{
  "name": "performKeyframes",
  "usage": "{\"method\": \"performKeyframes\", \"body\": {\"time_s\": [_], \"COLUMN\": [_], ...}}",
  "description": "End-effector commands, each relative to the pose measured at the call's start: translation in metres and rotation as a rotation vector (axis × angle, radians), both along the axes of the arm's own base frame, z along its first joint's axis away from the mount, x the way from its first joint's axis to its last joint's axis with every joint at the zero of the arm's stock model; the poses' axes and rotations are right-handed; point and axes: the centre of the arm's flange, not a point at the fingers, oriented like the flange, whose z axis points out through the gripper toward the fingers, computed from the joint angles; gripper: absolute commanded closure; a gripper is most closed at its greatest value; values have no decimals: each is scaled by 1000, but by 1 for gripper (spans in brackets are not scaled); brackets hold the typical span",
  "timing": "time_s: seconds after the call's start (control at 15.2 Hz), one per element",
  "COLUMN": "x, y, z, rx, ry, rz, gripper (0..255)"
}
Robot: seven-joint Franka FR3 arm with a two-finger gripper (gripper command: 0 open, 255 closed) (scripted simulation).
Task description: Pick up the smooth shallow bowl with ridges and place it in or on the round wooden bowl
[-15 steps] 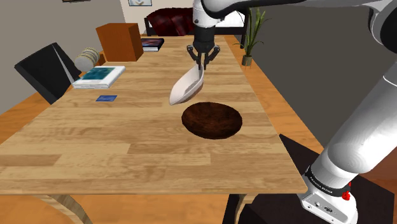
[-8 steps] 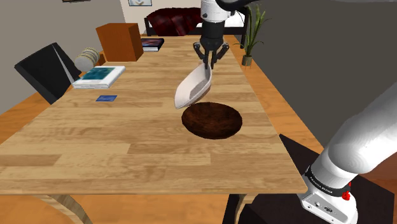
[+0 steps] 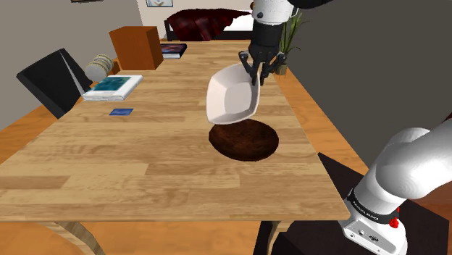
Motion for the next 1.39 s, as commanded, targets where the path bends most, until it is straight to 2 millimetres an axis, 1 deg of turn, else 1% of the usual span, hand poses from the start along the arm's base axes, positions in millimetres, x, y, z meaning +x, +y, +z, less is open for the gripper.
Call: {"method": "performKeyframes", "body": {"time_s": [0.0, 0.26, 0.33, 1.32], "x": [-26, -77, -82, -82], "y": [8, 19, 20, 20], "z": [1, 6, 7, -72], "rx": [-1, -1, -1, -1], "ry": [3, 3, 3, 3], "rz": [0, 0, 0, 0], "gripper": [255, 255, 255, 255]}}
